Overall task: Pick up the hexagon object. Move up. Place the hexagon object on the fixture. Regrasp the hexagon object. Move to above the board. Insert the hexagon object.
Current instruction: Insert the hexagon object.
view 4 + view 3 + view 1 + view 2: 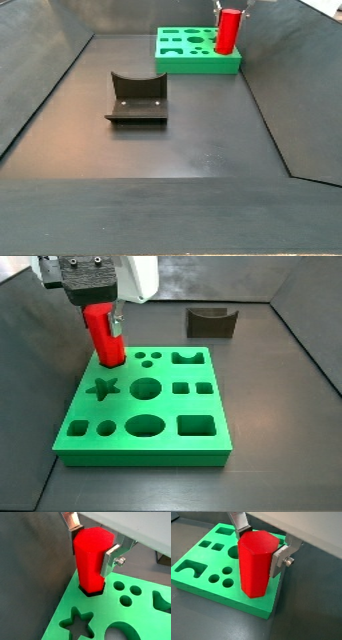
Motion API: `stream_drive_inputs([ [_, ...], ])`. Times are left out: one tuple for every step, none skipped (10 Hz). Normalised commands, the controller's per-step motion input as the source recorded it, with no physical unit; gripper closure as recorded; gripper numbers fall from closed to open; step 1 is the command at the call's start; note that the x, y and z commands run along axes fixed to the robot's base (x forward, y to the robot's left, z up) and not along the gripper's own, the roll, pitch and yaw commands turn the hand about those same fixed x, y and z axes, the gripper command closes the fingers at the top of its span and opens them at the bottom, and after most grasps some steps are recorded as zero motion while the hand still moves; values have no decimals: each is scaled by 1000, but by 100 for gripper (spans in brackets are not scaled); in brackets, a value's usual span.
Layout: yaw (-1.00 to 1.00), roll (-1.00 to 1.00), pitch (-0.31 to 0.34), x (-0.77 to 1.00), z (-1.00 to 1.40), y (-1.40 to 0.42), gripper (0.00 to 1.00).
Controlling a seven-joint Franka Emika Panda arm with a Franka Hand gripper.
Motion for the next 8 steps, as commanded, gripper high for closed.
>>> stream_drive_inputs([
  [0, -59, -6, 0, -3, -37, 100],
  [0, -63, -13, 0, -17, -57, 100],
  [0, -96, -21, 0, -23, -120, 100],
  [0, -106, -46, -9, -126, -257, 100],
  [0, -160, -44, 0, -189, -214, 100],
  [0, -19, 0, 0, -31, -17, 100],
  [0, -153, -1, 0, -369, 0, 100],
  [0, -366, 0, 20, -440, 174, 100],
])
